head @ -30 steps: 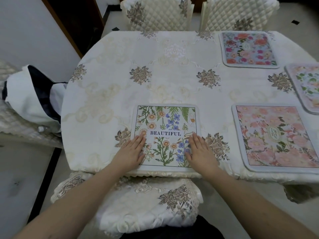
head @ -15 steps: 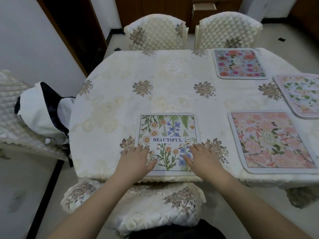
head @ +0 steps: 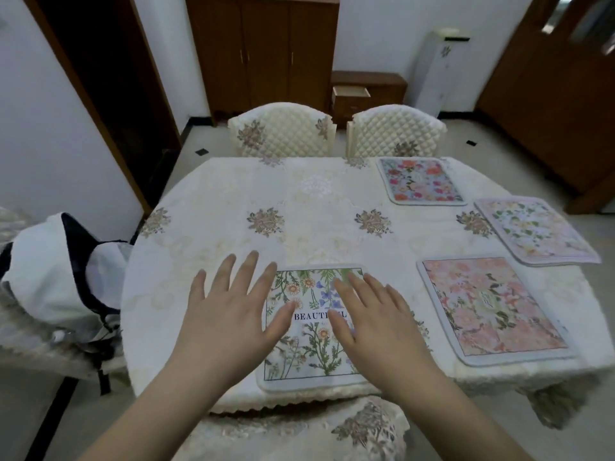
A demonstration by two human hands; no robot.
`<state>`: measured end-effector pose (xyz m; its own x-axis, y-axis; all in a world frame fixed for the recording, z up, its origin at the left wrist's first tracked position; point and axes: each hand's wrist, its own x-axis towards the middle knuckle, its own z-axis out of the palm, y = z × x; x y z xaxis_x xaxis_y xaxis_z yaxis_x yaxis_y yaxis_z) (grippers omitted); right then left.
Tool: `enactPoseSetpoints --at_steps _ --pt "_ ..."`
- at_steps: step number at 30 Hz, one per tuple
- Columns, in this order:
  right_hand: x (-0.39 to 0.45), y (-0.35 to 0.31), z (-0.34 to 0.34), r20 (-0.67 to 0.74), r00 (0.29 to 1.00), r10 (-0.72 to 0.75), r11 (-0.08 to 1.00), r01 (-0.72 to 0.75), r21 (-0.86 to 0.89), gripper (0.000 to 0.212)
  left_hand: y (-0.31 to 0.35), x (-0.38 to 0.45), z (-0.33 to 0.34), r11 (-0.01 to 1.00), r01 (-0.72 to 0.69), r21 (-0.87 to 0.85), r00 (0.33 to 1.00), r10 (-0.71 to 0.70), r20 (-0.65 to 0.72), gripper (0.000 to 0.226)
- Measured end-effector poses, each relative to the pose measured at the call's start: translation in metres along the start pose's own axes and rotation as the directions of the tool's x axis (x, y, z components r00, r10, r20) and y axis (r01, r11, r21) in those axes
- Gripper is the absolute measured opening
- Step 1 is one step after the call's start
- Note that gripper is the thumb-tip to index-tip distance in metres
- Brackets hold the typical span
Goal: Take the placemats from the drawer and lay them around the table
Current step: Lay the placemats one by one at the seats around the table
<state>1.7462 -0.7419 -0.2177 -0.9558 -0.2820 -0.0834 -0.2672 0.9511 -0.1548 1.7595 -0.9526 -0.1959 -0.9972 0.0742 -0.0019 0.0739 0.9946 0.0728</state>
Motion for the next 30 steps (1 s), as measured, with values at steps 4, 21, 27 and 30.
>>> enactPoseSetpoints --at_steps 4,21,27,30 --pt "-0.007 -0.004 -0.016 -0.108 0.994 0.028 0.999 -0.026 0.02 0.074 0.0 0.011 0.0 0.996 -0.08 -0.032 0.996 0.079 -0.028 0.079" --pt "-0.075 0.095 0.009 -0.207 0.902 0.379 0.911 -0.403 -0.086 0.056 0.116 0.052 0.038 0.898 -0.438 0.038 0.898 0.439 -0.024 0.073" --pt "-0.115 0.163 0.009 -0.225 0.821 0.526 0.837 -0.546 -0.038 0.056 0.195 0.068 0.048 0.836 -0.548 0.037 0.837 0.548 0.008 0.072" --pt "-0.142 0.201 0.004 -0.258 0.76 0.597 0.791 -0.611 0.029 0.055 0.25 0.075 0.051 0.792 -0.61 0.033 0.792 0.61 0.017 0.073"
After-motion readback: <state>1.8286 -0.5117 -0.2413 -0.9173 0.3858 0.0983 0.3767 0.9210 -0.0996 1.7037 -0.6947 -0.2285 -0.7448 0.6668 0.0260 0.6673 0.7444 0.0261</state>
